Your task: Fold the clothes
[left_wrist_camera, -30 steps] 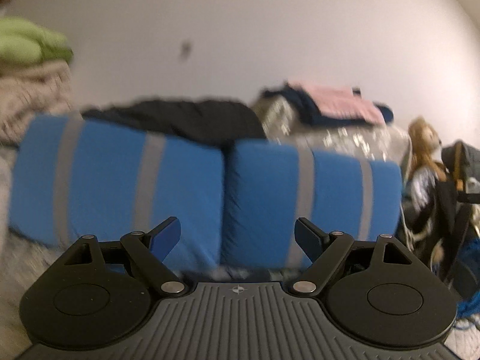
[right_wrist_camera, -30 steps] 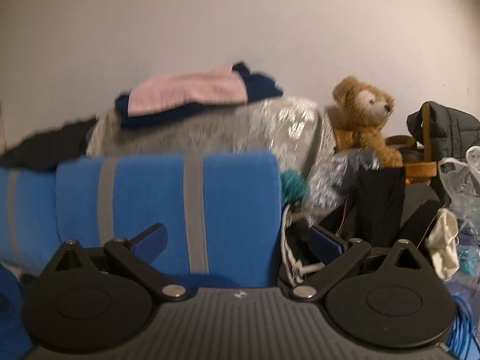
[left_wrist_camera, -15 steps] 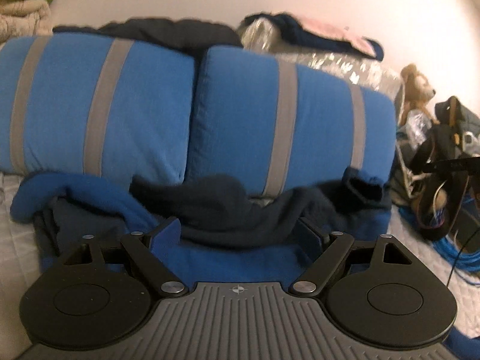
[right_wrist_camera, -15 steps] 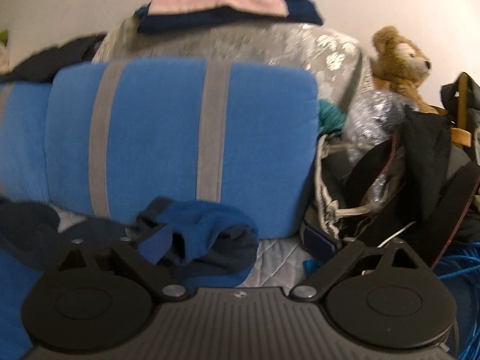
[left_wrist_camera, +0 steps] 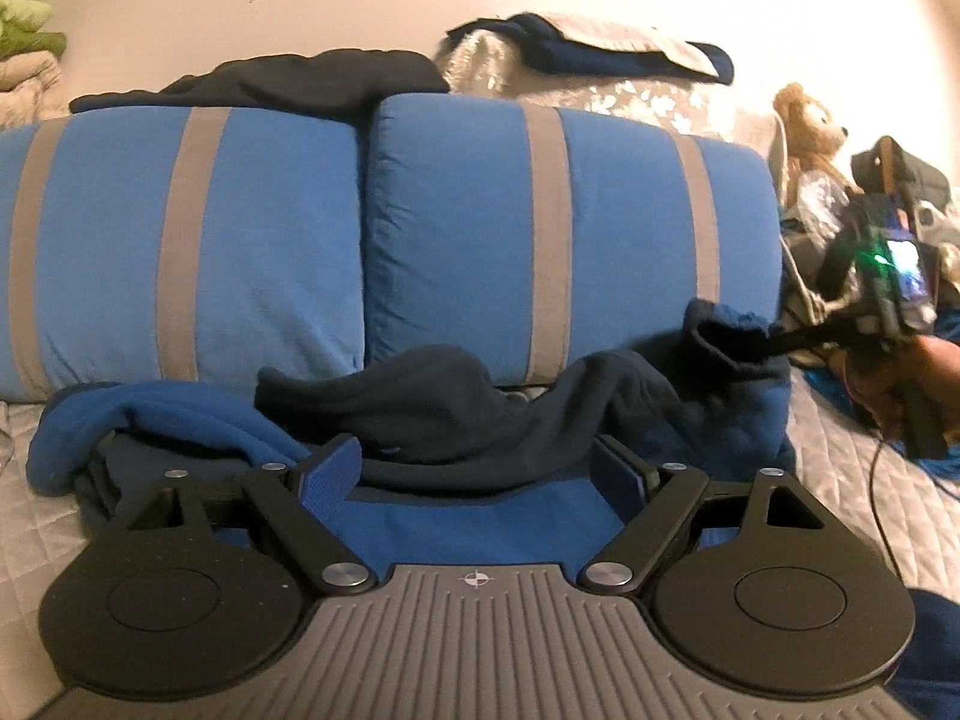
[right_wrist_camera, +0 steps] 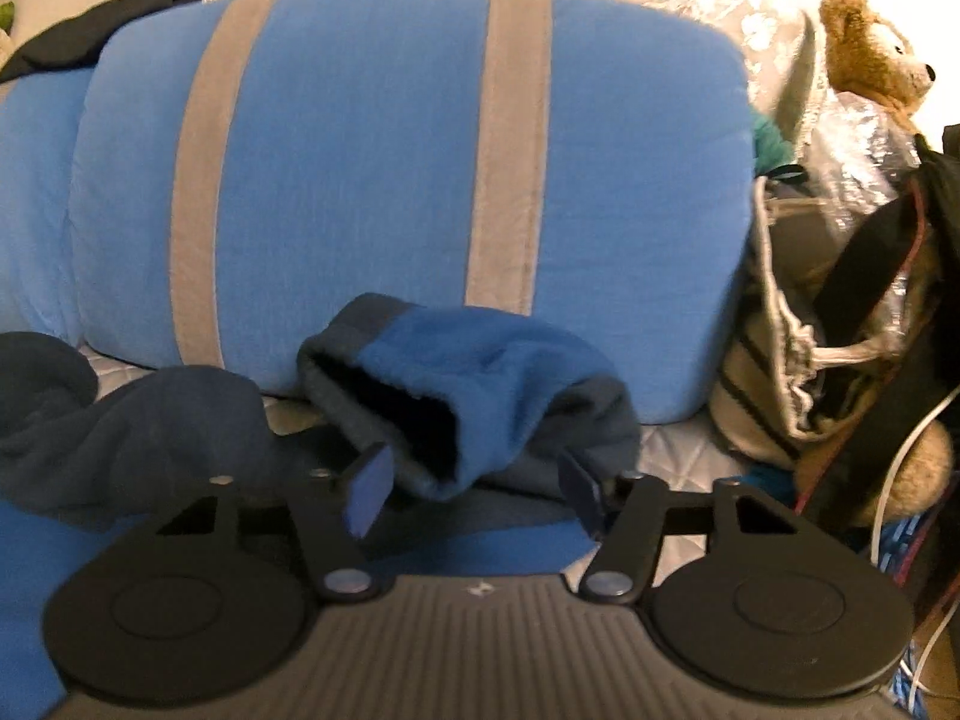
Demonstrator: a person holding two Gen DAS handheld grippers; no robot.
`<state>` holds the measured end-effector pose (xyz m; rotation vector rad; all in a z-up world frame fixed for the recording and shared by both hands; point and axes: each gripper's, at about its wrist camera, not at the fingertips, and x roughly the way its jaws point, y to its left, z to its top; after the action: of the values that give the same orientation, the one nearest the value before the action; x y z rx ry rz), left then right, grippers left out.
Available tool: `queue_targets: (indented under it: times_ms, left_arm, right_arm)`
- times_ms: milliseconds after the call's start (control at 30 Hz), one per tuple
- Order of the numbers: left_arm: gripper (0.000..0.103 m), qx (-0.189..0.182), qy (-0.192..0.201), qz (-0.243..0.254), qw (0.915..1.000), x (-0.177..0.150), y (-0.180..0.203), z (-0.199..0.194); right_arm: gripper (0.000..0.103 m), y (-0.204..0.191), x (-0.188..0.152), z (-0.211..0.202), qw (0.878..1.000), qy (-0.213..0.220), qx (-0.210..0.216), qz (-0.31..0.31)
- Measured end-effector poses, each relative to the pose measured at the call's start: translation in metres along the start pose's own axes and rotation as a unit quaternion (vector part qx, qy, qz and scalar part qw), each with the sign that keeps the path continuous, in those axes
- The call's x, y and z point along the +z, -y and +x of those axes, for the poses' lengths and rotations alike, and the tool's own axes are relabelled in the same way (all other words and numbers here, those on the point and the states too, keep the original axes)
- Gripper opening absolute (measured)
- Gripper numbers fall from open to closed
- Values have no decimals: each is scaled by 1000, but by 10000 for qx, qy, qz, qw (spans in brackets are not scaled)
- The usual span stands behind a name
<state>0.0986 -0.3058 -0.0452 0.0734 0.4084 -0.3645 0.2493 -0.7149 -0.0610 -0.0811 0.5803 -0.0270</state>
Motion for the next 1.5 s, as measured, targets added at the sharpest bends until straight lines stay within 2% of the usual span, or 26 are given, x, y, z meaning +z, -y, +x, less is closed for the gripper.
queue_targets:
  times_ms: [67,100,133,167,300,467,700,867,967,1033,1100,1167,1200,1233,1267,1300,1367,1500]
  left_arm:
    - [84,-2,-42,72,10000,-1,3,3]
    - [84,-8,-45,86,10000,-1,3,3]
    - [84,-15,-40,91,10000,-1,3,4]
    - [84,-23,-34,95,9999,-2,3,4]
    - [84,-25,-59,71,10000,-1,2,6]
    - [84,-18,-113,-60,9999,-1,-2,7]
    - [84,-26,-166,-334,9993,-1,-10,8]
    - [84,53,-198,-482,9986,-1,-15,9]
    - [84,88,-274,-539,9981,-2,-17,11]
    - [84,100,-302,-558,9979,-3,-18,11]
    - [84,111,-326,-575,9978,-4,-19,12]
    - [84,99,-334,-552,9979,-4,-19,12]
    - [84,103,-332,-524,9980,-4,-18,11]
    - [84,113,-326,-489,9982,-4,-17,11]
    - [84,115,-320,-469,9983,-4,-17,10]
    - [84,114,-313,-455,9984,-4,-16,10]
    - [84,100,-318,-473,9983,-4,-17,10]
    - [84,37,-322,-502,9982,-3,-17,9]
  right_arm:
    - [58,-2,3,12,10000,-51,-49,49]
    - [41,-1,4,17,9998,-105,-66,129]
    - [32,0,6,22,9995,-208,-36,251]
    - [10,3,8,27,9985,-360,35,420]
    - [6,13,13,27,9908,-700,337,1109]
    - [5,23,18,2,9726,-909,784,1992]
    - [5,11,5,-33,9268,-1353,1668,3082]
    - [5,-28,-15,-47,8983,-1721,2244,3363]
    - [5,-54,-23,-53,8852,-1915,2561,3379]
    - [5,-69,-26,-53,8824,-2006,2716,3278]
    - [5,-83,-28,-52,8821,-2093,2885,3081]
    - [8,-98,-26,-53,8913,-2158,2996,2632]
    - [18,-106,-24,-55,8984,-2183,3021,2324]
    - [22,-113,-23,-59,9061,-2188,3032,1980]
    - [34,-116,-22,-66,9117,-2139,3069,1701]
    - [53,-119,-21,-72,9158,-2091,3112,1443]
    - [61,-118,-16,-83,9198,-1970,3221,1069]
    - [65,-103,-7,-99,9299,-1780,3192,416]
